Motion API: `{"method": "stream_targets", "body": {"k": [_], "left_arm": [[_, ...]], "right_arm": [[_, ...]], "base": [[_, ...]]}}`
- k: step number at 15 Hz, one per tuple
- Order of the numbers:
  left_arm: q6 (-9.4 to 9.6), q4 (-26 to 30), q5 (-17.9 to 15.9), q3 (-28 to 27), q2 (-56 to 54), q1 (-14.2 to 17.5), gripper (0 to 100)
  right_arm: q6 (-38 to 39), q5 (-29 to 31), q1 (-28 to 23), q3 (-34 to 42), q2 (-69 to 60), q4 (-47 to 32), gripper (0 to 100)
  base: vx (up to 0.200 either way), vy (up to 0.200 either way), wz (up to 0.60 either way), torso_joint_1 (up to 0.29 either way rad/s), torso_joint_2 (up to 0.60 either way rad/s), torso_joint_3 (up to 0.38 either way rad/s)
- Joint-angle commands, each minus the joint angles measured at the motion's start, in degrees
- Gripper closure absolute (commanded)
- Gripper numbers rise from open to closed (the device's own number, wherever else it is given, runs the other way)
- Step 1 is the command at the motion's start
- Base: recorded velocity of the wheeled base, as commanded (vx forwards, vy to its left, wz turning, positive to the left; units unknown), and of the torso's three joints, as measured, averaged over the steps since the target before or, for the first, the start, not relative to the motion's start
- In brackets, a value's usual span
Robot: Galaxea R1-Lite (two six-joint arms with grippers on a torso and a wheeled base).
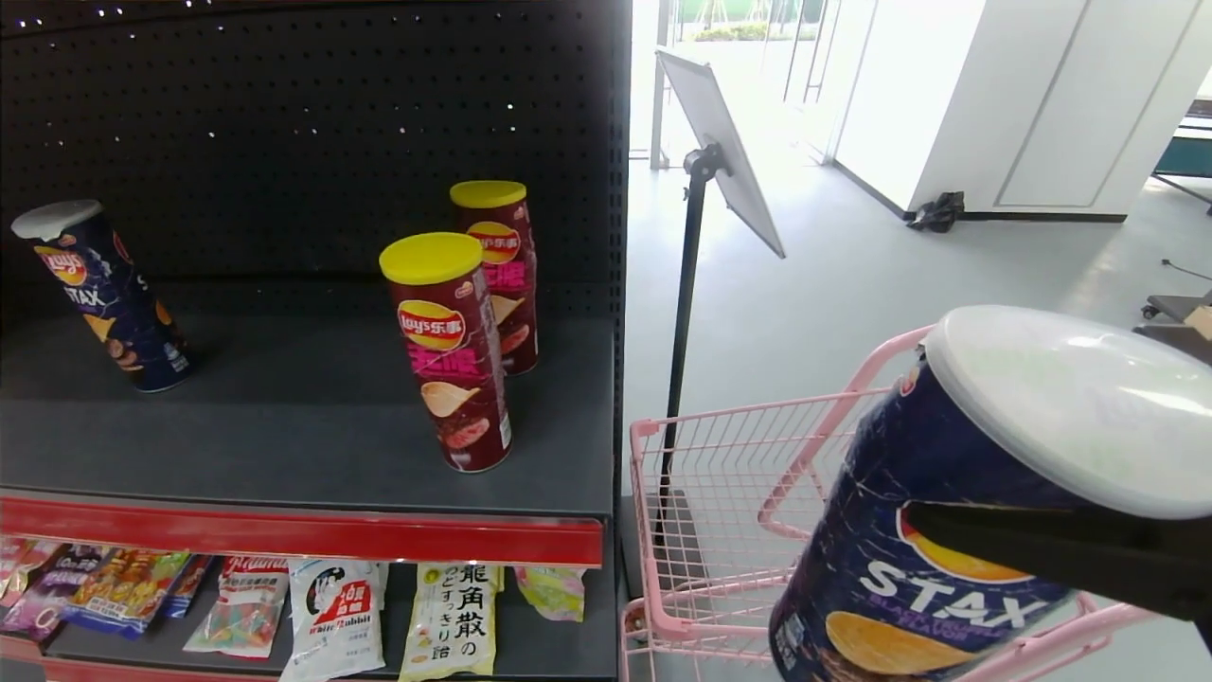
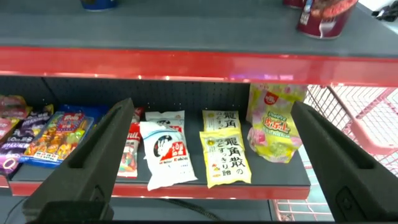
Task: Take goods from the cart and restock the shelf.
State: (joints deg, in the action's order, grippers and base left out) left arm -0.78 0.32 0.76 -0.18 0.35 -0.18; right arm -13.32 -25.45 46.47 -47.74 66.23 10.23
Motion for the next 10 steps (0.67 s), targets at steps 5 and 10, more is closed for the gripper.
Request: {"method": "stream_targets", "body": {"k": [5, 10], "left_arm": [[-0.01, 0.03, 0.04, 0.01, 0.09, 0.01, 0], [-0.01, 0.03, 0.04, 0.01, 0.09, 0.01, 0]], "right_arm": [[-0.04, 0.05, 0.02, 1.07, -0.31, 0.06, 100], [0.05, -0.03, -1.82, 0.89, -0.93, 0.14, 100]], "base": [[0.0, 0.0, 0.0, 0.173, -0.37, -0.206], [0.0, 0.0, 0.0, 0.036, -0.08, -0.041]]}}
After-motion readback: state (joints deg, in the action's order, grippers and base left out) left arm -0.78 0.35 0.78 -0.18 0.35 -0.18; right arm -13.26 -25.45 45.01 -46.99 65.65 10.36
